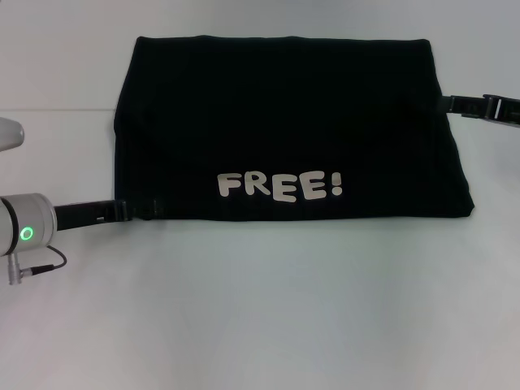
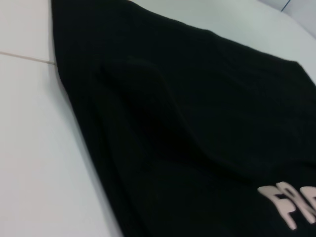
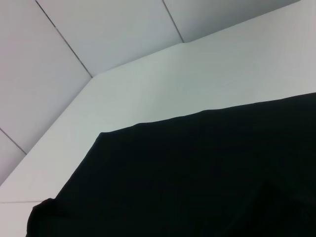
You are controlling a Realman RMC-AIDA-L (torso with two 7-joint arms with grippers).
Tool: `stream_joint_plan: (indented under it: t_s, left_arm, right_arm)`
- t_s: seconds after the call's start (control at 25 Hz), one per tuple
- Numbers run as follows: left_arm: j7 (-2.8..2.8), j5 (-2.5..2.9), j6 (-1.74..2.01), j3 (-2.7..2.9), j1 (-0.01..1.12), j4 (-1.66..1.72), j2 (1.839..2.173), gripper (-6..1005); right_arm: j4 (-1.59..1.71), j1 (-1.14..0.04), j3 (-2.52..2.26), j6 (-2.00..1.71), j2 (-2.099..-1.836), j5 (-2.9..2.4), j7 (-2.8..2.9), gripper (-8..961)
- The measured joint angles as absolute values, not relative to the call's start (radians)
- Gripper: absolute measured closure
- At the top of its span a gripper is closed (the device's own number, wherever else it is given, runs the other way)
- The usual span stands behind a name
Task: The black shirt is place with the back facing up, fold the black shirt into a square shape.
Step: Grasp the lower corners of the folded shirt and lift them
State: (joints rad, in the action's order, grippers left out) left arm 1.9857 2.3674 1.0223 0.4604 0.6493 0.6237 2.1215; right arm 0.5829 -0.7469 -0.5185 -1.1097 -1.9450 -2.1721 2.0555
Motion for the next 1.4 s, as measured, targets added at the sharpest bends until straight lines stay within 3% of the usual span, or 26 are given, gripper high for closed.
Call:
stream_joint_plan:
  t_s: [0.48,0.68,1.0,1.2,1.4]
  left_arm:
    - [1.976,2.41,0.995,0.463,0.654,0.629,2.121,381]
    - [1.976,2.413,0.994,0.463,0.655,0.637,2.117,627]
    - [1.979,2.433,1.0,0.464,0.667,0.64,2.114,861]
    - [1.978,2.433,1.015,0.464,0.67,0.65,2.112,963]
    - [1.976,2.435,1.018,0.465,0.673,0.652,2.112,963]
  right_arm:
    - [0.584,-0.74,-0.518,-1.115,-1.945,-2.172,2.057,283]
    - [0.584,-0.737,-0.519,-1.117,-1.943,-2.171,2.057,285]
    - [0.583,-0.727,-0.56,-1.14,-1.927,-2.242,2.126,291]
    - [0.582,-0.727,-0.579,-1.131,-1.931,-2.332,2.186,302]
    - [0.548,-0.728,-0.582,-1.045,-1.953,-2.372,2.19,314]
